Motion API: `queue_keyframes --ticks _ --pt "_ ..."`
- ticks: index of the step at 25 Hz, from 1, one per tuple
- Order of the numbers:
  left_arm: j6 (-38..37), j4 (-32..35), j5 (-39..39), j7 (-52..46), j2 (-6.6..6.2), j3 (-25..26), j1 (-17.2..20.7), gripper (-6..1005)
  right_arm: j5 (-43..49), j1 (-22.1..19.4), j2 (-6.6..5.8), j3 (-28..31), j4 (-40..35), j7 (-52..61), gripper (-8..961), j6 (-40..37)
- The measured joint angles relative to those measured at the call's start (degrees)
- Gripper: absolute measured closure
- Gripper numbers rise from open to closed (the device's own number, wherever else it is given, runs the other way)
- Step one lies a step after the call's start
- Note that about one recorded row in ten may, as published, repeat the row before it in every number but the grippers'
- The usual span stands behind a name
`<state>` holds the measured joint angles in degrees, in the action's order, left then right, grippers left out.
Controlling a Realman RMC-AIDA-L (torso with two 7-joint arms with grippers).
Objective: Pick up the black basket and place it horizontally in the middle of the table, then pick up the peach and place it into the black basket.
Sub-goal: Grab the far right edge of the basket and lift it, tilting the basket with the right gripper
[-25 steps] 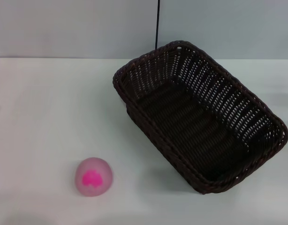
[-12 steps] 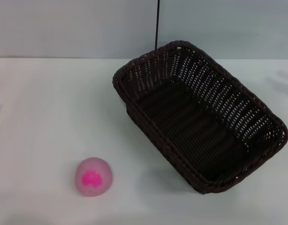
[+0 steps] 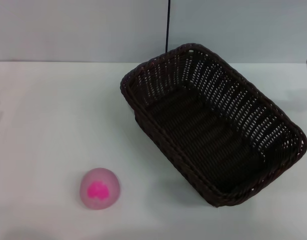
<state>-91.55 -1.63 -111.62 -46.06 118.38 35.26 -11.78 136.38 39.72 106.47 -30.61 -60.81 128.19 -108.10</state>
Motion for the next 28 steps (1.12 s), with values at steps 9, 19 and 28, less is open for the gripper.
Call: queue_keyframes --ticks 9,19,28 --pt "1.7 -0.8 0.0 0.0 0.00 0.0 0.4 189 5.6 2.0 1.23 -11.5 3.3 0.5 163 6.3" --pt "2.3 -0.7 0.0 0.0 -0.04 0.0 0.5 193 5.8 2.5 2.83 -17.0 8.2 0.1 163 11.5" --pt "3.1 -1.3 0.0 0.0 0.02 0.0 0.3 197 6.7 2.0 4.57 -20.5 11.8 -1.3 236 14.5"
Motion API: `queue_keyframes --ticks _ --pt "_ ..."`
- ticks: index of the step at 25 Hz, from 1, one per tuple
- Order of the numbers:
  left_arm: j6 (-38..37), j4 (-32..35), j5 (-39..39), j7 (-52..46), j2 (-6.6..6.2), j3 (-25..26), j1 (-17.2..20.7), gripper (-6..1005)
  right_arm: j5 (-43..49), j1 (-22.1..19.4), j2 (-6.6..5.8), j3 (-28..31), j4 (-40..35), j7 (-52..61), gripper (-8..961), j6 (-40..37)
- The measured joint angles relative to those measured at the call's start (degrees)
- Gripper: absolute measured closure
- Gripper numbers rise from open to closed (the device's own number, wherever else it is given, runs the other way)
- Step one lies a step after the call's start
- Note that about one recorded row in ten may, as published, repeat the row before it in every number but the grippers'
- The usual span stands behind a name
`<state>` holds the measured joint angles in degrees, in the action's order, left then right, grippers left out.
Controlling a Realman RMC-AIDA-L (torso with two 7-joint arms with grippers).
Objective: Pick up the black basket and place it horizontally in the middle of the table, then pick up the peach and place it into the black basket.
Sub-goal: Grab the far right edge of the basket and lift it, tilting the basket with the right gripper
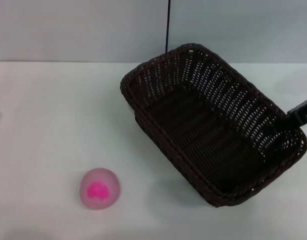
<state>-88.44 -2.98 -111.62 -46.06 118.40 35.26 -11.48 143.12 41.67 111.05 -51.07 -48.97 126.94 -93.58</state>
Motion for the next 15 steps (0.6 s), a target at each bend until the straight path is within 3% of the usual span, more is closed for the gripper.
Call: queue_keyframes --ticks 5,12,15 --pt "0.7 0.0 0.0 0.0 -0.01 0.0 -0.3 200 0.4 -0.5 0.46 -0.3 0.0 -0.2 328 0.3" --pt "1.1 0.0 0.0 0.0 -0.01 -0.1 -0.5 203 0.4 -1.2 0.54 0.2 0.0 -0.5 573 0.1" --pt "1.1 0.0 0.0 0.0 -0.01 -0.1 -0.5 204 0.2 -1.5 0.65 0.4 -0.3 -0.6 787 0.0"
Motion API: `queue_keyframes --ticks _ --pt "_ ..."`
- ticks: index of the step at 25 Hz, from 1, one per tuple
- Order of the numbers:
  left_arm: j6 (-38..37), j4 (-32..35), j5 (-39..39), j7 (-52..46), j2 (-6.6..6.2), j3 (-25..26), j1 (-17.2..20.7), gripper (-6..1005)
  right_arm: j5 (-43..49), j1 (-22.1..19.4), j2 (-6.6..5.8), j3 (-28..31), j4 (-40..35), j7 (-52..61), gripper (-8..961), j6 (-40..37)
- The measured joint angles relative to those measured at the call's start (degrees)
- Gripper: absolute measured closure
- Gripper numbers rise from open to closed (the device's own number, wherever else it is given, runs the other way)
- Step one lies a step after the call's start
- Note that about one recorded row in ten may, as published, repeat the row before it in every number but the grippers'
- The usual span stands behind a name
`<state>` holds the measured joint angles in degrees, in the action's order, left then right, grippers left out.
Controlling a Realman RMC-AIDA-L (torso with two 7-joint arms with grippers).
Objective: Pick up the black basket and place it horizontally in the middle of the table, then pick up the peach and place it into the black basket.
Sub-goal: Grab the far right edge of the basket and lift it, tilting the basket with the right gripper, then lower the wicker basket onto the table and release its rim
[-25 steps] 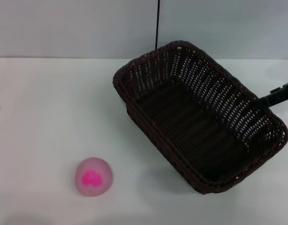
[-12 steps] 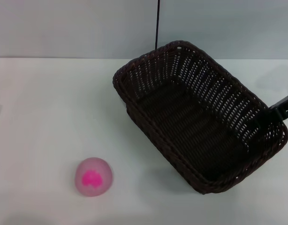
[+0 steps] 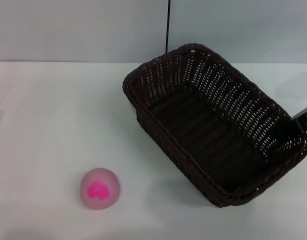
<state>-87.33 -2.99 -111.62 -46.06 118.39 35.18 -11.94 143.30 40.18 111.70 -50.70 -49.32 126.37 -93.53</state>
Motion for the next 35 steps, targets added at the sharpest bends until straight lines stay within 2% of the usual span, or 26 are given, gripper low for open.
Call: queue_keyframes --ticks 4,8,15,18,21,22,23,26,27,29,32,35 --pt "0.1 0.0 0.0 -0.5 -0.08 0.0 0.2 206 -2.4 -0.8 0.10 2.5 -1.2 -1.3 788 -1.0" --pt "0.1 0.0 0.0 -0.6 -0.10 0.1 0.2 208 -6.0 -1.5 -0.30 4.7 -1.5 -3.2 789 -2.4" --pt "0.1 0.0 0.0 -0.6 -0.09 0.2 0.1 211 -16.9 -4.9 -0.69 8.9 -3.2 -9.7 790 -4.7" --pt "0.1 0.0 0.0 -0.6 -0.02 0.3 0.0 213 -21.0 -5.9 -1.33 9.5 -3.2 -12.4 790 -5.3" --pt "0.2 0.0 0.0 -0.6 -0.01 0.3 0.0 214 -22.4 -6.0 -2.52 9.7 -3.3 -14.6 790 -5.8" --pt "0.2 0.0 0.0 -0.6 0.00 0.3 -0.2 215 -22.5 -5.0 -3.82 9.7 -3.4 -16.4 790 -6.7" --pt "0.1 0.0 0.1 -0.6 0.00 0.3 -0.2 215 -22.5 -5.0 -3.82 9.7 -3.4 -16.4 790 -6.7" --pt "0.2 0.0 0.1 -0.6 0.00 0.2 -0.3 216 -22.3 -2.7 -6.31 9.4 -3.0 -19.3 791 -8.9" --pt "0.3 0.0 0.1 -0.6 0.03 0.1 -0.3 217 -21.9 -0.7 -7.75 9.1 -2.7 -20.8 791 -11.2" --pt "0.4 -0.1 0.0 -0.6 0.05 0.1 -0.4 218 -21.5 0.2 -8.19 9.1 -2.6 -21.2 791 -12.3" --pt "1.0 -0.4 0.0 -0.6 0.08 -0.1 -0.5 219 -17.2 3.9 -8.95 8.9 -2.8 -22.6 791 -17.3" --pt "1.0 -0.7 0.0 -0.6 0.08 -0.4 -0.6 221 -14.7 5.3 -8.87 7.6 -2.7 -23.7 791 -18.6"
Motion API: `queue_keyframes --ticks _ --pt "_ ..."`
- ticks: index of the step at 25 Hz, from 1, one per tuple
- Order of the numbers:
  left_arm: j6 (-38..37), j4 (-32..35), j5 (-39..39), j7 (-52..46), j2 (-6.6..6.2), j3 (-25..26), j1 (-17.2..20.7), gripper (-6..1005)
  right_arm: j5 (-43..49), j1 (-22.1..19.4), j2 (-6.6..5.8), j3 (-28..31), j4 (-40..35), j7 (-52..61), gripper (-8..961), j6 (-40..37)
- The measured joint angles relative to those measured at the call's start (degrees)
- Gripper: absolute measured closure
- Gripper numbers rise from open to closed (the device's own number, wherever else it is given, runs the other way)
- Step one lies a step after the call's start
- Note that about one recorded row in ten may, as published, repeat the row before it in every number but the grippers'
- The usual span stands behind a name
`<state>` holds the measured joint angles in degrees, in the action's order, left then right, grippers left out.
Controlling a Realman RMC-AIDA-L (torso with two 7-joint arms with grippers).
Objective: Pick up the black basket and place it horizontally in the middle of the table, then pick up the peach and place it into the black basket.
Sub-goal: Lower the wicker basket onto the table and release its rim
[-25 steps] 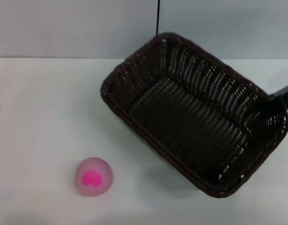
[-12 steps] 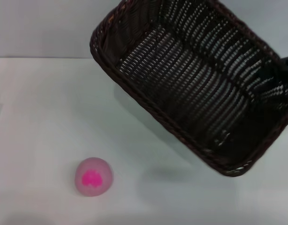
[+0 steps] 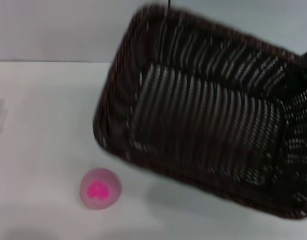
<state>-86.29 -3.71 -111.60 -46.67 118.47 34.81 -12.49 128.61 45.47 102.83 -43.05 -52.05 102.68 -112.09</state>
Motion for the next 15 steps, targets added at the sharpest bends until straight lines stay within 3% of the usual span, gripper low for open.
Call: queue_keyframes --ticks 7,15 --pt "0.0 -1.2 -0.1 0.0 0.00 -0.9 0.4 224 2.4 1.3 1.22 -7.8 0.7 -4.6 791 -0.9" --pt "0.2 -1.5 -0.1 0.0 0.00 -1.5 0.7 228 2.4 2.1 1.90 -9.1 3.2 -8.8 790 -0.2"
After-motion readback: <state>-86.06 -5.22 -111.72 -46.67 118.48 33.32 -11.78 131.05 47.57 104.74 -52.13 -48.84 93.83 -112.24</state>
